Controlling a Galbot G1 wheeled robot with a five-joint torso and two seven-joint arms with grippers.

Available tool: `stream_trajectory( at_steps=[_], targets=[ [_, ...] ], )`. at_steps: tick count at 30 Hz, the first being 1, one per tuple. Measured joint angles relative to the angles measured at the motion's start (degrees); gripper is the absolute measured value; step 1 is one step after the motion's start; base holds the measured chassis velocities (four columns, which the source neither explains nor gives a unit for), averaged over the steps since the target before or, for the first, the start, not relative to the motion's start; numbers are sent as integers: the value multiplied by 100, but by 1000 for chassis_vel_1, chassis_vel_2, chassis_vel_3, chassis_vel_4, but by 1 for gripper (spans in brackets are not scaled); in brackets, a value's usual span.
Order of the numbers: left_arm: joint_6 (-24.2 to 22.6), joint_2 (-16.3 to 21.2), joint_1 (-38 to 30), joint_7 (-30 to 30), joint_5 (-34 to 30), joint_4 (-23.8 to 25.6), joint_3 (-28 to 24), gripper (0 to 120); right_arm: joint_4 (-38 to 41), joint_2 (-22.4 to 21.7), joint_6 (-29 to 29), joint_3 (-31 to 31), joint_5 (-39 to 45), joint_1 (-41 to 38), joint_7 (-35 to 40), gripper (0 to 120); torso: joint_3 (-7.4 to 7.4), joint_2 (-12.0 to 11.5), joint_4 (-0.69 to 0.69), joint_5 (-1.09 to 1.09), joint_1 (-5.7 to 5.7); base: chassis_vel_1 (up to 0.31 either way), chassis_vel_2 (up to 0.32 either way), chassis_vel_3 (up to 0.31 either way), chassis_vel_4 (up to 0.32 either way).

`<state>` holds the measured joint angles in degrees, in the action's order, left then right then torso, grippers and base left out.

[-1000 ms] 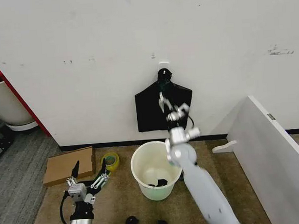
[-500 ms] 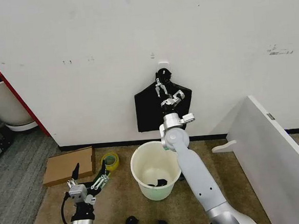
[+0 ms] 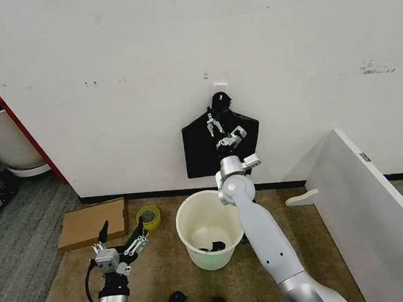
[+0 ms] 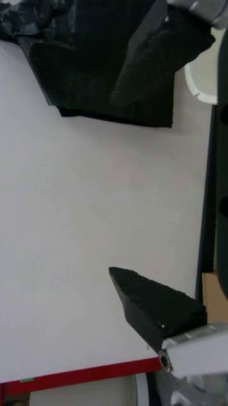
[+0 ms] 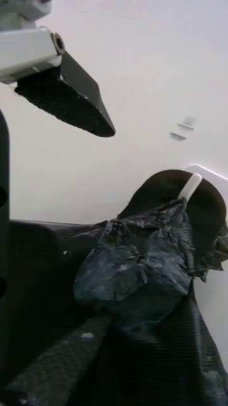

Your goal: Place the garbage bag over the trash bin.

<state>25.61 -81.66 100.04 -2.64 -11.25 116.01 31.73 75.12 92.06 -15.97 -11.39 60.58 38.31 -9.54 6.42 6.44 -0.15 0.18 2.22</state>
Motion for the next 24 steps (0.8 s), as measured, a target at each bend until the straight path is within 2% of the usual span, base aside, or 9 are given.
stream_trajectory(
  at_steps=[4, 9, 12, 18, 20, 24],
  targets=[
    [0, -3, 8, -32, 13, -2, 4, 100, -30, -4, -4, -30, 7, -21, -1, 93, 0, 0, 0, 0, 0, 0, 0, 0, 0],
    [20, -16, 16, -61, 30, -4, 6, 100, -46, -38, -23, -49, 1, 5, -17, 72, 0, 0, 0, 0, 0, 0, 0, 0, 0],
    [27, -19, 19, -66, 40, -8, 3, 100, -49, -45, -31, -52, -11, 15, -23, 67, 0, 0, 0, 0, 0, 0, 0, 0, 0],
    [95, -1, 45, -91, 63, -31, 0, 100, -64, -102, -69, -77, -106, 73, -36, 39, 0, 0, 0, 0, 0, 0, 0, 0, 0],
    [103, 8, 49, -96, 63, -33, 3, 100, -55, -118, -71, -78, -121, 95, -36, 35, 0, 0, 0, 0, 0, 0, 0, 0, 0],
    [116, 38, 56, -110, 63, -37, 3, 100, 46, -182, -80, -72, -220, 234, -25, 19, 0, 0, 0, 0, 0, 0, 0, 0, 0]
  ],
)
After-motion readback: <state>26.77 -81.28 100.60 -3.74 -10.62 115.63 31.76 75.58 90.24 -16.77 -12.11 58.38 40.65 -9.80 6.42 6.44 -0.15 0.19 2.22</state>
